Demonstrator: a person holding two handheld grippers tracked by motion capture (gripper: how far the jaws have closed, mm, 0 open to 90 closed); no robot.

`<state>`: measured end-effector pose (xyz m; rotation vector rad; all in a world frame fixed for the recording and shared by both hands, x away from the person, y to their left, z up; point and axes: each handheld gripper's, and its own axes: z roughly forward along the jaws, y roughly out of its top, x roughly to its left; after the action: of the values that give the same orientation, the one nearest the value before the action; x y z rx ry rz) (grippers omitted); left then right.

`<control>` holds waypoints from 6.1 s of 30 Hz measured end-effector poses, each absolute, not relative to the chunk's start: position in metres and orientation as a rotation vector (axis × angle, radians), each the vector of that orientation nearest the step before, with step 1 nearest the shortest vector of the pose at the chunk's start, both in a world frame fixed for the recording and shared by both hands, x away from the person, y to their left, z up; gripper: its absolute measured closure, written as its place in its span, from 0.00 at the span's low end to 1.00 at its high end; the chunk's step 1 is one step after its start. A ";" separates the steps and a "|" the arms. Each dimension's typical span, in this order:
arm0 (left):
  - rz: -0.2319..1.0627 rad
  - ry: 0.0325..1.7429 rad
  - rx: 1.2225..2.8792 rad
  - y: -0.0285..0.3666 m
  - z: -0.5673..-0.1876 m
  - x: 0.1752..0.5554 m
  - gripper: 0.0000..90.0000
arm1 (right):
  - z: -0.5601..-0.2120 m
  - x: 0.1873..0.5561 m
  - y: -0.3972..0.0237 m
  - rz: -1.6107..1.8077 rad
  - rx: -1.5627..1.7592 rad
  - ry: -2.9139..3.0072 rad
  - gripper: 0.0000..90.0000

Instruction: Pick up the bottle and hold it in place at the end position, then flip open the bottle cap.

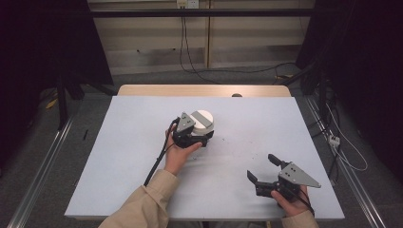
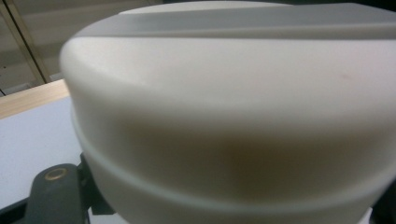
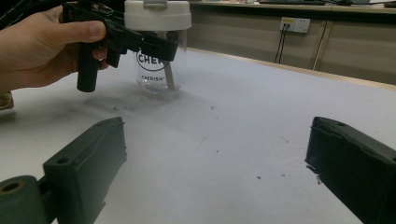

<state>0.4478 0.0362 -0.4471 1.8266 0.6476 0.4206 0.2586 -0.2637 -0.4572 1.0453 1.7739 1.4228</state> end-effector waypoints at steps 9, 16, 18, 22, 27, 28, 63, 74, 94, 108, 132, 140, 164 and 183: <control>0.435 0.645 1.830 0.035 -0.449 0.449 0.21 | -0.458 0.259 -0.264 1.422 1.047 1.778 0.05; 0.433 0.652 1.829 0.034 -0.451 0.449 0.21 | -0.458 0.259 -0.264 1.420 1.044 1.781 0.05; 0.436 0.650 1.827 0.033 -0.451 0.449 0.21 | -0.459 0.260 -0.263 1.421 1.046 1.783 0.05; 0.453 0.644 1.840 0.032 -0.452 0.449 0.21 | -0.459 0.261 -0.262 1.417 1.042 1.792 0.05; 0.458 0.637 1.840 0.031 -0.453 0.449 0.21 | -0.459 0.261 -0.262 1.415 1.037 1.801 0.05; 0.460 0.637 1.842 0.031 -0.453 0.449 0.21 | -0.459 0.261 -0.261 1.414 1.036 1.801 0.05; 0.446 0.626 1.835 0.032 -0.461 0.447 0.21 | -0.447 0.281 -0.254 1.411 1.081 1.820 0.05; 0.450 0.614 1.844 0.032 -0.461 0.447 0.21 | -0.445 0.295 -0.245 1.409 1.088 1.835 0.05; 0.446 0.616 1.845 0.032 -0.461 0.447 0.21 | -0.442 0.312 -0.232 1.407 1.109 1.863 0.06; 0.445 0.616 1.847 0.032 -0.461 0.447 0.21 | -0.438 0.325 -0.223 1.376 1.101 1.897 0.09; 0.456 0.617 1.853 0.031 -0.461 0.447 0.21 | -0.432 0.350 -0.204 1.350 1.104 1.935 0.13; 0.449 0.618 1.851 0.032 -0.461 0.447 0.21 | -0.431 0.355 -0.198 1.351 1.094 1.961 0.23; 0.448 0.624 1.854 0.032 -0.461 0.447 0.21 | -0.425 0.366 -0.188 1.391 1.068 2.066 0.95; 0.438 0.627 1.854 0.032 -0.461 0.447 0.21 | -0.417 0.372 -0.181 1.421 1.049 2.079 1.00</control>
<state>0.4473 0.0317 -0.4609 1.8538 0.6273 0.4378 0.3719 -0.1813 -0.4166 1.0488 2.0786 1.4211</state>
